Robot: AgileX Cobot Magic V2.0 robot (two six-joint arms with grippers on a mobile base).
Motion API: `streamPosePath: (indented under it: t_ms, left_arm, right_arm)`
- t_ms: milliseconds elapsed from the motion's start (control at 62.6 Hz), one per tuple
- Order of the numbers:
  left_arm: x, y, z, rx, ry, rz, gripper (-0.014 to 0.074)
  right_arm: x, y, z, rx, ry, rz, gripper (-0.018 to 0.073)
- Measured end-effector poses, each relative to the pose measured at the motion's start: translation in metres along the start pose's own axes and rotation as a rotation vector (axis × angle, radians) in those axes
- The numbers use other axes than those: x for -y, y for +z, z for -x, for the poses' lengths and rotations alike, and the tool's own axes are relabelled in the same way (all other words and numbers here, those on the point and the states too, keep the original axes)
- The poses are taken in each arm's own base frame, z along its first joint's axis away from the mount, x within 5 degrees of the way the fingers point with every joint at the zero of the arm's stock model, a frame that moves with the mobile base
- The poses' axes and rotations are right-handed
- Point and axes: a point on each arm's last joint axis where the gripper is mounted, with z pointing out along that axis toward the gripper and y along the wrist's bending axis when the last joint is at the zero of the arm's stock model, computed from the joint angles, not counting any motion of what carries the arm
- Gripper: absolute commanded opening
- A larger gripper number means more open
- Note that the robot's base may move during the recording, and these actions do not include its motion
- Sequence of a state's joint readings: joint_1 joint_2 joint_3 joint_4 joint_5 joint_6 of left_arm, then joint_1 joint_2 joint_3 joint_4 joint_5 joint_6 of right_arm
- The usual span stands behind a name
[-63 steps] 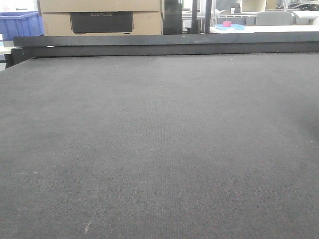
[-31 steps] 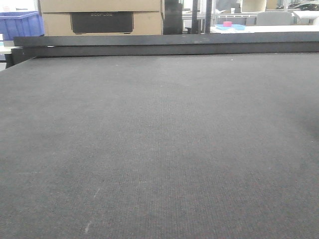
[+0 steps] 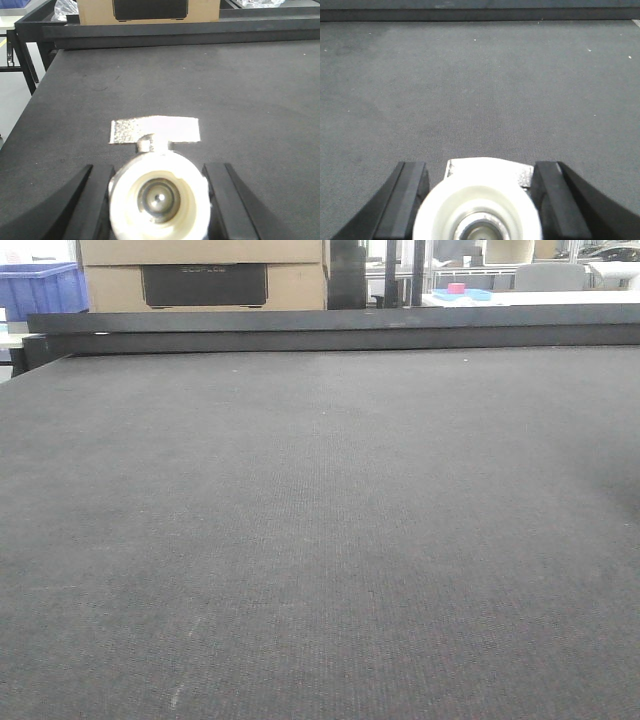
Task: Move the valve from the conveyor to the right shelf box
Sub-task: 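Lift both held valves up off the conveyor surface, then drive the base away from the conveyor toward the steel shelf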
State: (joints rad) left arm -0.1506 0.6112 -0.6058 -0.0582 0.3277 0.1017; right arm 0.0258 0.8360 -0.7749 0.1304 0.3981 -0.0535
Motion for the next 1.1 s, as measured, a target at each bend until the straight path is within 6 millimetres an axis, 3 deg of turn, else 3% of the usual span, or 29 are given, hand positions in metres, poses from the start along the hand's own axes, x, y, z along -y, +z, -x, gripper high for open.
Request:
streamPosePath:
  t_ms: [1103]
  left_arm:
    - [0.0000, 0.0000, 0.0004, 0.004, 0.002, 0.000, -0.0111]
  right_arm:
    - [0.0000, 0.0000, 0.0000, 0.000, 0.000, 0.000, -0.0166]
